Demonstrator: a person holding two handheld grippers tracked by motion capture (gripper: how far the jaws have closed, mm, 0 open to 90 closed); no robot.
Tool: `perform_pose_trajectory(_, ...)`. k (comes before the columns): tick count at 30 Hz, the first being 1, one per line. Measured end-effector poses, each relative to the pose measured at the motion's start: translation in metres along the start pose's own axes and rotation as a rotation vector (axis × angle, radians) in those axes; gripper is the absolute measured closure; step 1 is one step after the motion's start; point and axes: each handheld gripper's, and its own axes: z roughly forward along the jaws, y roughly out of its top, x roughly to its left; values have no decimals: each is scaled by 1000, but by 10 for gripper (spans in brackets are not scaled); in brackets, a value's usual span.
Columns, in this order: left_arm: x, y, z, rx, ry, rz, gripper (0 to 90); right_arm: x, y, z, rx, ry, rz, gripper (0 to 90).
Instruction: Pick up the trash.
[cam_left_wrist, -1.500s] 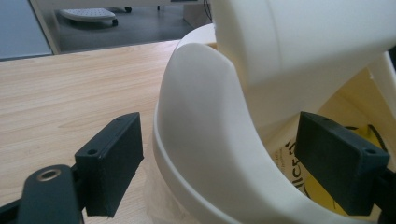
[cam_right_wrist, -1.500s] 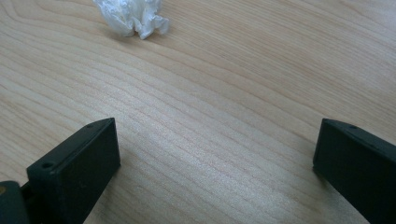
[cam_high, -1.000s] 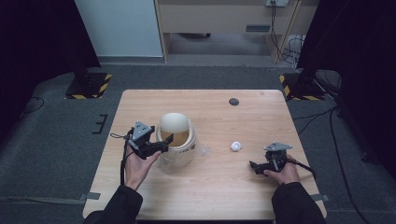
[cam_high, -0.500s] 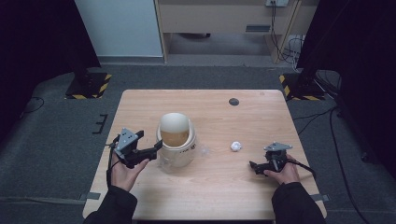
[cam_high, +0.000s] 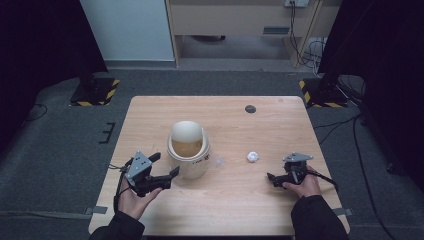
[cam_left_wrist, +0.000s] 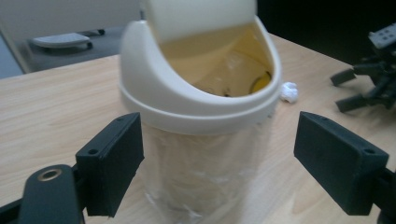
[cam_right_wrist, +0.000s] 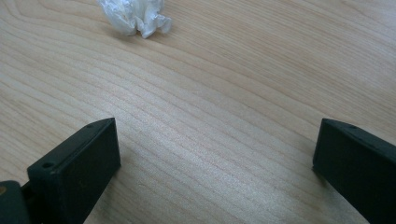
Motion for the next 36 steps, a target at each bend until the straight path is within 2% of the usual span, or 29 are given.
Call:
perform_pose_trajectory(13, -25, -12, 17, 68, -100, 51, 168, 0, 0, 0, 0, 0, 0, 9)
perform_pose_trajectory(27, -43, -17, 36, 106, -167, 72, 182, 0, 0, 0, 0, 0, 0, 8)
perform_pose_trajectory(36, -64, -15, 53, 122, -233, 128, 188, 0, 0, 0, 1, 1, -1, 8)
